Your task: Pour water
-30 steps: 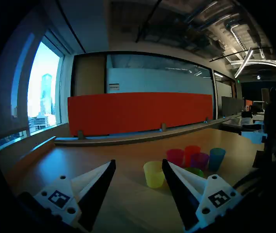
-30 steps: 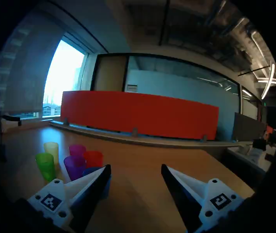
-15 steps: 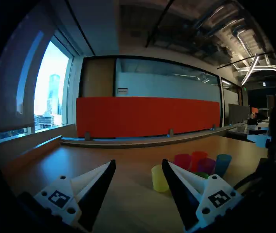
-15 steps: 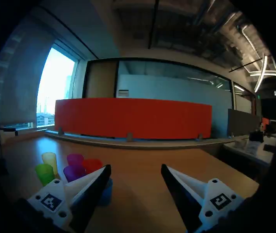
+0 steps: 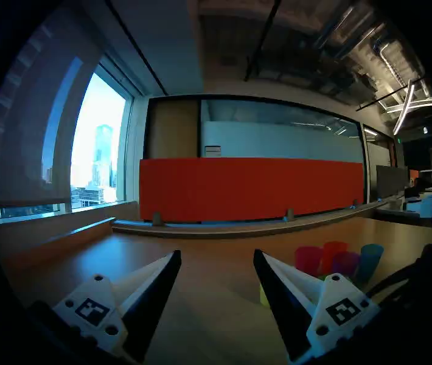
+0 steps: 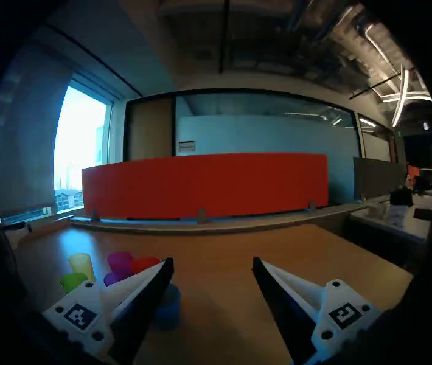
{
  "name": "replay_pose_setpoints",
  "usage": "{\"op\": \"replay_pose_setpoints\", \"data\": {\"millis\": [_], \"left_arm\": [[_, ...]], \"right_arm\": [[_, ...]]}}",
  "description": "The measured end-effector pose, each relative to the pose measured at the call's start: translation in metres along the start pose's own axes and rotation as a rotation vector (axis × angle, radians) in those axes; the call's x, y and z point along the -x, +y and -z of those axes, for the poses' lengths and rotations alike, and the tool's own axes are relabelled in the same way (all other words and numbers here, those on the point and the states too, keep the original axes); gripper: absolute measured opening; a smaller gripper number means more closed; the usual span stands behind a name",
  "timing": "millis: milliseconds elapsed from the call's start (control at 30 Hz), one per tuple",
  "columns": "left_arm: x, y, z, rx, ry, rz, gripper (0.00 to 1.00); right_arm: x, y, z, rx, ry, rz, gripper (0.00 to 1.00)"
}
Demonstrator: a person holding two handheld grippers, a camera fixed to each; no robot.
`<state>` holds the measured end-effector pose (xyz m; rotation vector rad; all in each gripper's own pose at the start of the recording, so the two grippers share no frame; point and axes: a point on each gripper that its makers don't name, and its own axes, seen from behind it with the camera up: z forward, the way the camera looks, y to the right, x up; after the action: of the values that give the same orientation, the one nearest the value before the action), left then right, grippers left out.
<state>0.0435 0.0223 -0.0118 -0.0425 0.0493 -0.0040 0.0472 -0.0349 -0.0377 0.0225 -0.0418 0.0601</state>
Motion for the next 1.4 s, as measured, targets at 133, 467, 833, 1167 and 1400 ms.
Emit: {"op": "replay_pose_setpoints", "data": {"millis": [133,467,833,1167,1400], "left_arm": [[0.011,-0.006,-0.002,-0.008,-0.009,0.011,0.88],[0.03,-0.023,-0.006,-0.047,-0.029,0.014,0.88],[0.04,-0.031,-0.009,-0.064,-0.047,0.0,0.87],[0.041,-0.03,-0.009,-0.064,-0.047,-0.001,0.88],[0.042,-0.029,-0.01,-0.063,-0.048,-0.004,0.88]], "right_arm": [[-0.002,-0.001,-0.001,0.005,0.003,-0.017,1.0],[0.003,-0.013,-0.007,-0.011,-0.016,-0.02,0.99],[0.007,-0.023,-0.011,-0.024,-0.029,0.002,0.99],[0.009,-0.022,-0.009,-0.025,-0.033,-0.009,0.99],[0.007,-0.019,-0.009,-0.016,-0.025,0.0,0.99]]}}
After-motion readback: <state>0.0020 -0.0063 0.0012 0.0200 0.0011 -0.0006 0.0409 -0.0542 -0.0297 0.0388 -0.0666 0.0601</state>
